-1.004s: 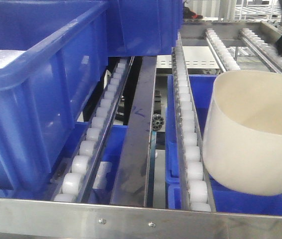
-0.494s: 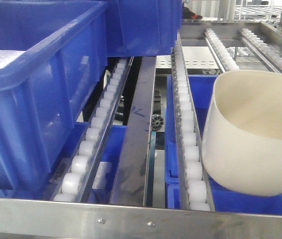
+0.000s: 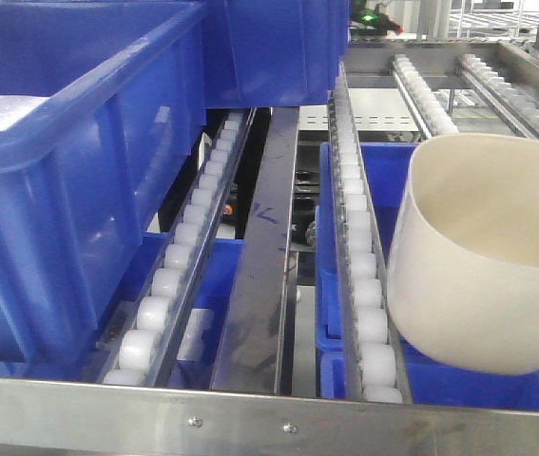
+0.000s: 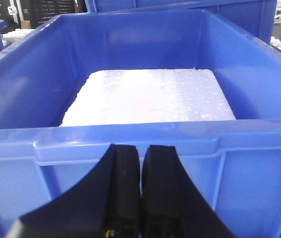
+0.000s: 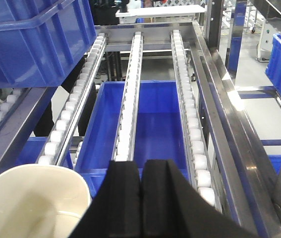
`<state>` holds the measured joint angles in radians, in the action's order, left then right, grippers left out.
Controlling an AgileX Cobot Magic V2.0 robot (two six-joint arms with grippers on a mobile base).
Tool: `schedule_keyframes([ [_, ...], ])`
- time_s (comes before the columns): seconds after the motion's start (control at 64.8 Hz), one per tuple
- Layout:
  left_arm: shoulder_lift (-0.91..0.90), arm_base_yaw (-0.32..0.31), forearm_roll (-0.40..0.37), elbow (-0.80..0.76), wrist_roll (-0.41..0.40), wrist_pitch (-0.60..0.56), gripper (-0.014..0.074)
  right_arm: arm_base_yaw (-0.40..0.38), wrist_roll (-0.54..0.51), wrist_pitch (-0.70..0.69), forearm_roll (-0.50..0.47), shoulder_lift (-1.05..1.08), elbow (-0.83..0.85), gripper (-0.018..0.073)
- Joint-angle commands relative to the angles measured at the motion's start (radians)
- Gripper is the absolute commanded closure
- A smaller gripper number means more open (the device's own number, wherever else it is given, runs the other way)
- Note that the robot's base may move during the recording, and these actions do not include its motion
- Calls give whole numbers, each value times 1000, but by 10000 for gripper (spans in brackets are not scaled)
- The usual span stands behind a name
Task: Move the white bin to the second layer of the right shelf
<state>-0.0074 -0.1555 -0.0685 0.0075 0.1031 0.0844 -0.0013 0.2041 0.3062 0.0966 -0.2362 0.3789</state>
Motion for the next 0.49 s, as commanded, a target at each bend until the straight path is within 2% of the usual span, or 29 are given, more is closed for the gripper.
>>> schedule_keyframes([
  [0.0,-14,-4,-5,37,-4,-84,512,-6,-3,-92,12,-8,28,510],
  [0.479,-14,-4,-5,37,-4,-84,512,-6,-3,-107,13,-8,28,510],
])
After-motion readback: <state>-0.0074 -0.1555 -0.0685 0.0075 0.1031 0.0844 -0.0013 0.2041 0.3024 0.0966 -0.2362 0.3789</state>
